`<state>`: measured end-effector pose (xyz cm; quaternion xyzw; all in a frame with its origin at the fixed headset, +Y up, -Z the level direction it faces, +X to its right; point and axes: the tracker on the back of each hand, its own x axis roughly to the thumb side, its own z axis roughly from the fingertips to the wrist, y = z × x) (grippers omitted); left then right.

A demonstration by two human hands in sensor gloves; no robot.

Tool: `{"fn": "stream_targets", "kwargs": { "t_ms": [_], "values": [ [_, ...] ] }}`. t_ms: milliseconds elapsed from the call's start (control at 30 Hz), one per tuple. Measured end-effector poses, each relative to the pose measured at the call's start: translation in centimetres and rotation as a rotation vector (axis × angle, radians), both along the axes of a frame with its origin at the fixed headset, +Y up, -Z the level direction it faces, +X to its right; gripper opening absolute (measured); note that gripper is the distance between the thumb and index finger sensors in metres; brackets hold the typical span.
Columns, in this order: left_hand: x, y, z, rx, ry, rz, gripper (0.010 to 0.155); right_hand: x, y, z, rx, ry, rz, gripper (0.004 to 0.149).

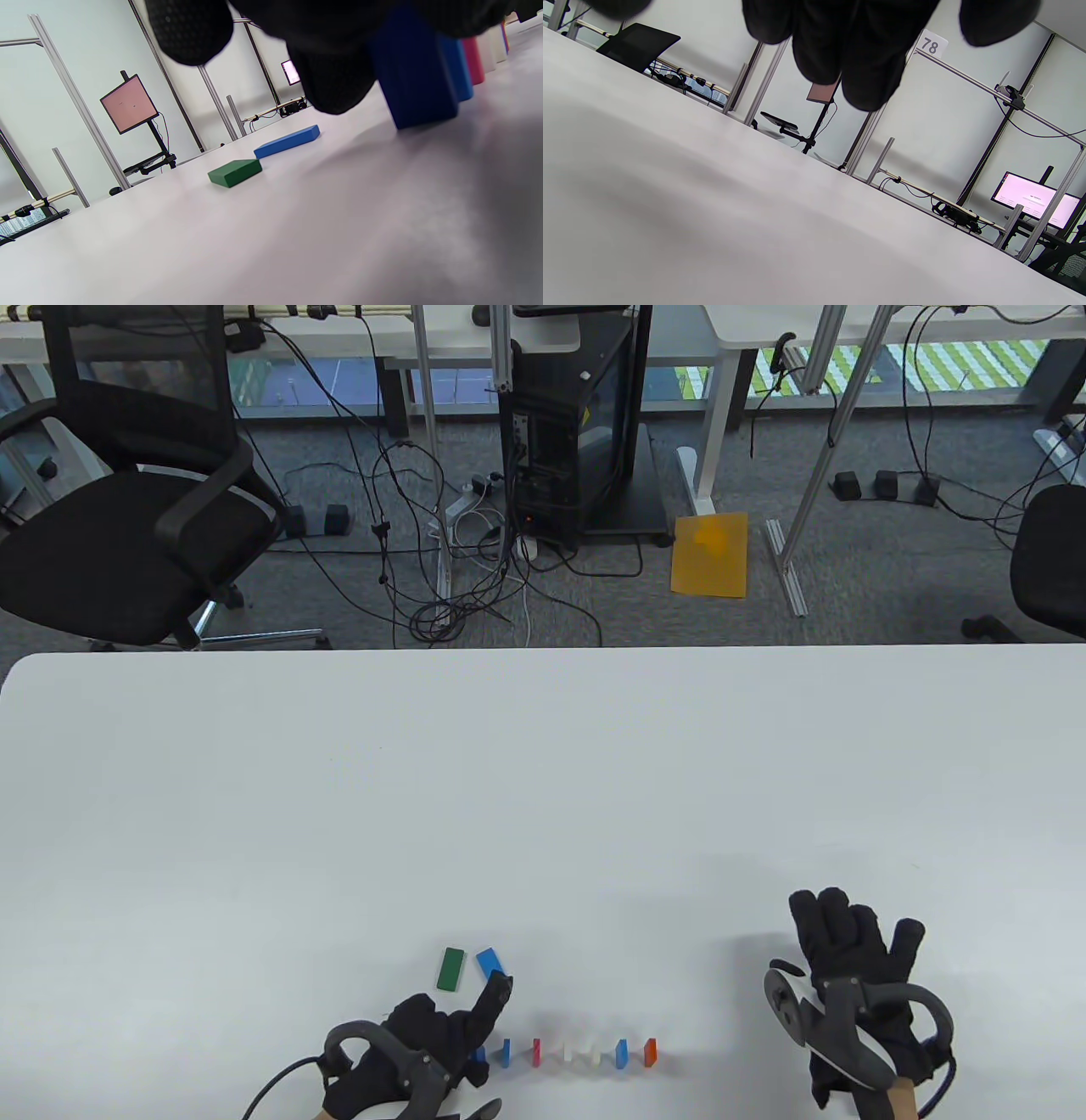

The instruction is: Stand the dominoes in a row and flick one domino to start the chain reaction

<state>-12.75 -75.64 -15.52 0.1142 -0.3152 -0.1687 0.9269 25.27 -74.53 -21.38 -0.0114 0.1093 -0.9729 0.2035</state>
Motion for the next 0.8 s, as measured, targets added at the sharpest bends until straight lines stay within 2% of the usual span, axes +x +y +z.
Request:
{"fn": "stream_targets", "kwargs": {
  "t_ms": [800],
  "values": [
    [-0.04, 0.11, 0.08, 0.014, 0.013, 0.0, 0.091, -0.03, -0.06, -0.02, -0.006, 0.0, 0.01, 0.086]
  ]
}}
